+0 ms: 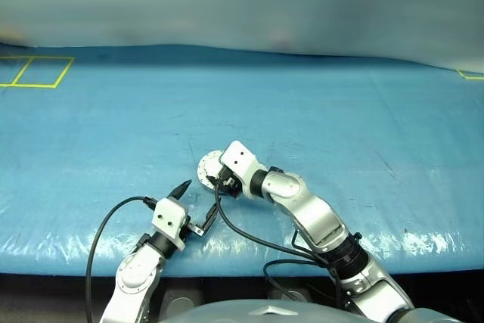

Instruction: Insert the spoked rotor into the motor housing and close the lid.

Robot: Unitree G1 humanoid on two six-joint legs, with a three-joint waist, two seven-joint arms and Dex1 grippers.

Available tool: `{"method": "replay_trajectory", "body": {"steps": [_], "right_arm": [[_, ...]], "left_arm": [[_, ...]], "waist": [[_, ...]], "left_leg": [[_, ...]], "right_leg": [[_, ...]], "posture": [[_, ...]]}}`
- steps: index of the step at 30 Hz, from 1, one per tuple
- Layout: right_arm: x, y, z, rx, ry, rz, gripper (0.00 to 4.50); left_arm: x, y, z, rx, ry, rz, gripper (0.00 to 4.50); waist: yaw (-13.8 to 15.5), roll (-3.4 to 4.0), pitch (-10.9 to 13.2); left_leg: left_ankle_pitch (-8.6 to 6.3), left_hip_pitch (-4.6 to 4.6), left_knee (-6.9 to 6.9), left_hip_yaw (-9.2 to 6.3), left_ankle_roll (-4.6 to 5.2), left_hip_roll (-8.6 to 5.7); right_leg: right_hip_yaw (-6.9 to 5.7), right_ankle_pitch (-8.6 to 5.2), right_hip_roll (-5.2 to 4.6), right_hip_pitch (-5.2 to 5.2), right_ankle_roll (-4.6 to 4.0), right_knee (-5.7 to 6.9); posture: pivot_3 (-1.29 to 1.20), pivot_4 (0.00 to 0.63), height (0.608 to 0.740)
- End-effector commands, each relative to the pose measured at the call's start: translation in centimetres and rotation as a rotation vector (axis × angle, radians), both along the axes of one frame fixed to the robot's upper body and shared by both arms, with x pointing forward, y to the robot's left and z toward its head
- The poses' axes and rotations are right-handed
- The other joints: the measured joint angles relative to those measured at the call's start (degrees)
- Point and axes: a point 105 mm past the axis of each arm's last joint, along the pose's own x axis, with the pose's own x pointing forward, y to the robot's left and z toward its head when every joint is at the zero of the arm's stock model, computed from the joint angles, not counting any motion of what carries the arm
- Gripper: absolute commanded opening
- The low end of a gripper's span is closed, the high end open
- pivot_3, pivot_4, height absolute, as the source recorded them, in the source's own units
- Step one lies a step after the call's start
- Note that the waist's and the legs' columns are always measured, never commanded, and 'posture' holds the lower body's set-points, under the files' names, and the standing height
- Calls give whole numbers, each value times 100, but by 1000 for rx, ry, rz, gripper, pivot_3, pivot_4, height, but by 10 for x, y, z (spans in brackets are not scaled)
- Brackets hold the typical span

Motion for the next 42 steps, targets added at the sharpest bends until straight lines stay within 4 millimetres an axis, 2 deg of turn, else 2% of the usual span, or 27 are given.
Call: {"method": "replay_trajectory", "body": {"steps": [1,3,5,9,14,18,19,24,32,37,42], "right_arm": [[3,-11,-13,-46,41,-57,3029],[2,-11,-14,-42,42,-57,3029],[1,-11,-14,-44,43,-59,3029],[2,-12,-14,-45,42,-65,3029],[4,-13,-13,-41,38,-81,3029],[4,-12,-13,-38,38,-80,3029],[4,-11,-13,-37,38,-79,3029],[5,-8,-12,-32,32,-72,3029],[6,-7,-9,-23,25,-80,3029],[7,-8,-9,-21,24,-89,3029],[7,-9,-9,-21,23,-94,3029]], "left_arm": [[16,13,32,-188,-40,124,4500],[26,27,44,-315,-14,211,4500],[31,37,52,-372,13,219,4500],[35,48,58,-351,45,184,3210],[43,58,55,-255,70,192,1538],[57,59,51,-135,65,166,197],[61,58,51,-118,65,148,25],[76,42,44,-39,93,12,25],[90,21,37,-55,170,-84,25],[87,8,38,-133,201,-141,25],[87,4,35,-142,220,-147,25]], "waist": [[1,-1,0],[-7,-2,1],[5,-13,0],[-1,-9,-6],[7,-16,-8],[12,-20,-11],[12,-24,-13],[6,-30,-16],[-6,-30,-16],[-8,-30,-16],[-4,-30,-16]], "left_leg": [[0,-1,1,0,0,0],[0,-2,3,0,0,0],[0,-5,2,-1,1,0],[1,-1,-4,-6,1,1],[0,-1,-4,-6,0,0],[0,9,0,-6,0,-1],[0,8,1,-6,0,-1],[0,7,-8,-6,0,-1],[1,5,-11,-6,1,0],[1,4,-11,-6,1,0],[2,4,-9,-6,2,0]], "right_leg": [[0,0,0,0,0,0],[0,0,0,-1,0,1],[-1,1,0,1,1,2],[-4,0,3,23,0,-2],[-5,1,3,21,2,-11],[-5,1,3,16,1,-10],[-5,1,2,18,1,-11],[-5,1,3,18,2,-11],[-5,2,4,31,2,-7],[-5,2,4,33,3,-6],[-5,2,4,33,3,-6]], "posture": [[0,150,740],[0,150,740],[0,150,740],[0,150,740],[0,150,740],[0,150,740],[0,150,740],[0,150,740],[0,150,740],[0,150,740],[0,150,740]]}}
